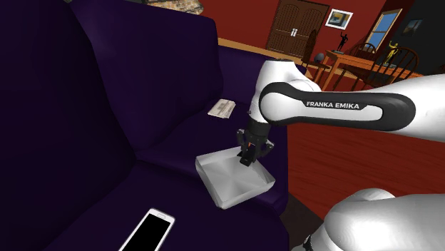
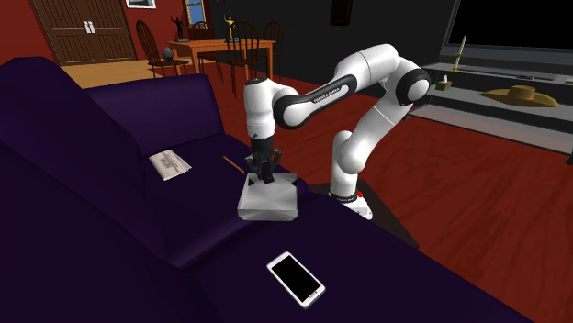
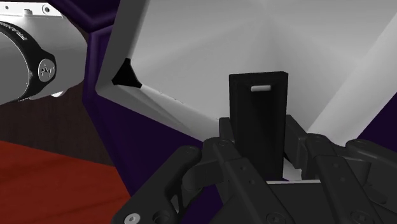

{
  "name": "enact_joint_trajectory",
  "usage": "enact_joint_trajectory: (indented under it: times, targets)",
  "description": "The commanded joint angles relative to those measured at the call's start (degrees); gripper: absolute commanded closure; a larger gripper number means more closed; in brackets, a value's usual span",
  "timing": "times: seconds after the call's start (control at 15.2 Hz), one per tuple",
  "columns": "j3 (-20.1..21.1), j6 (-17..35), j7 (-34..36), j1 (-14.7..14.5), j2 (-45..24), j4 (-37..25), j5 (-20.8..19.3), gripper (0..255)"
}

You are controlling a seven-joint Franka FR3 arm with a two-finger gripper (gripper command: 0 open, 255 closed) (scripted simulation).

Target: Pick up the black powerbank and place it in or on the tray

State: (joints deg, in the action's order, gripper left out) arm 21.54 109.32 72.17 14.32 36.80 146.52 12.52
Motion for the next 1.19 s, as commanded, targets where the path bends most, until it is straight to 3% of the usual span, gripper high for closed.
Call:
enact_joint_trajectory:
  times: [0.0, 0.26, 0.33, 0.66, 0.92, 1.12]
  targets:
    - [0.0, 0.2, 0.0, 0.0, -0.1, 0.1, 0.0, 255]
    - [0.0, 0.2, 0.0, 0.0, -0.1, 0.1, 0.0, 255]
    - [0.0, 0.2, 0.0, 0.0, -0.1, 0.1, 0.0, 0]
    - [0.0, 0.2, 0.0, 0.0, 0.0, 0.1, 0.0, 0]
    - [-1.3, -7.3, 0.2, 0.4, 0.8, -6.6, -1.0, 0]
    - [-1.3, -7.3, 0.2, 0.4, 0.8, -6.6, -1.0, 0]
